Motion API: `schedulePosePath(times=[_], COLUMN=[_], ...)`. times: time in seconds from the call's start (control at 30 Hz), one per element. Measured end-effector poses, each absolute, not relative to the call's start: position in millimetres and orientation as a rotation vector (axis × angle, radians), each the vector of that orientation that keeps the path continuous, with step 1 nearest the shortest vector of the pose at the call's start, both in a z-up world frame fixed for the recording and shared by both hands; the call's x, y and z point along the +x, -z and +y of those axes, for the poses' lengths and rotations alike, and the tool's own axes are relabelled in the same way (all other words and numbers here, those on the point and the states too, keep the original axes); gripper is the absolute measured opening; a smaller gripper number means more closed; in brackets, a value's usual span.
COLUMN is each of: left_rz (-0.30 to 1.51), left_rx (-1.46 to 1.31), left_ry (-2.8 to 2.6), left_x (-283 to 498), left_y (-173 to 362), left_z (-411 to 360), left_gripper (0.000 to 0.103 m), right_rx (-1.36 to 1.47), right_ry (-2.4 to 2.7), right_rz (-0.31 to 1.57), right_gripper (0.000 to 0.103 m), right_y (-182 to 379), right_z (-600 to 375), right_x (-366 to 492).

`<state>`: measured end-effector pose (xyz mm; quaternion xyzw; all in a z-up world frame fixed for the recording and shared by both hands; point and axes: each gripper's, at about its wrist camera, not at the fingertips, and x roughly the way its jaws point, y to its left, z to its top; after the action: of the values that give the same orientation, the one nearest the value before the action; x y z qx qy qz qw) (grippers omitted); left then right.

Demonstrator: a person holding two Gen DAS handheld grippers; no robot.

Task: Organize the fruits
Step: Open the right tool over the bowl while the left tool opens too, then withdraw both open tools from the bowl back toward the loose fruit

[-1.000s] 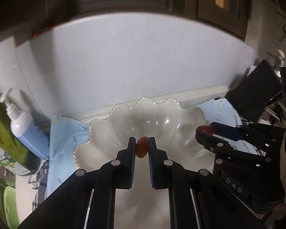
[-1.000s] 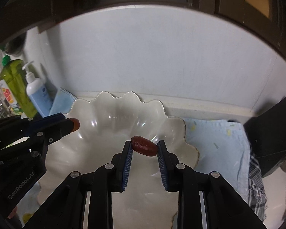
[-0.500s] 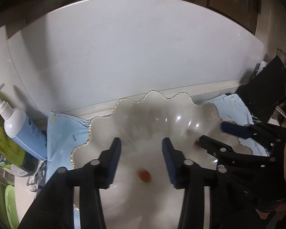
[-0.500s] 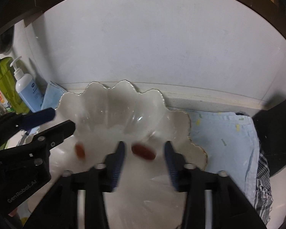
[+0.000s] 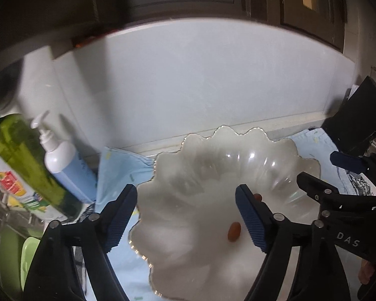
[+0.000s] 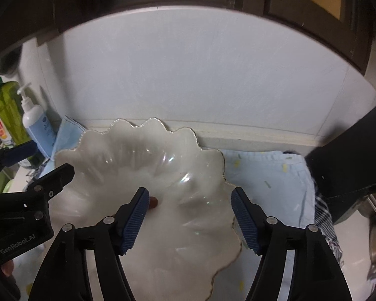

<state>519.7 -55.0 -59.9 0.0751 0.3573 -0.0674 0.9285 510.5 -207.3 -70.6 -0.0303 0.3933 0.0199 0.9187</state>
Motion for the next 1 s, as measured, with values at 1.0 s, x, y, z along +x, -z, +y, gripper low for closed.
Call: schedulePosePath(times=[1.0], left_rz=[0.515], left_rx=[0.050], left_ry=[0.113], left_x=[337.7], left_y=[-15.7], left_z=[-2.3], left_gripper=[0.100], right_rx=[-0.070], right_ry=[-0.057], right_rz=[0.556], right_gripper=[0.079], right_y=[-10.7], right_z=[-185.8], right_x=[337.8])
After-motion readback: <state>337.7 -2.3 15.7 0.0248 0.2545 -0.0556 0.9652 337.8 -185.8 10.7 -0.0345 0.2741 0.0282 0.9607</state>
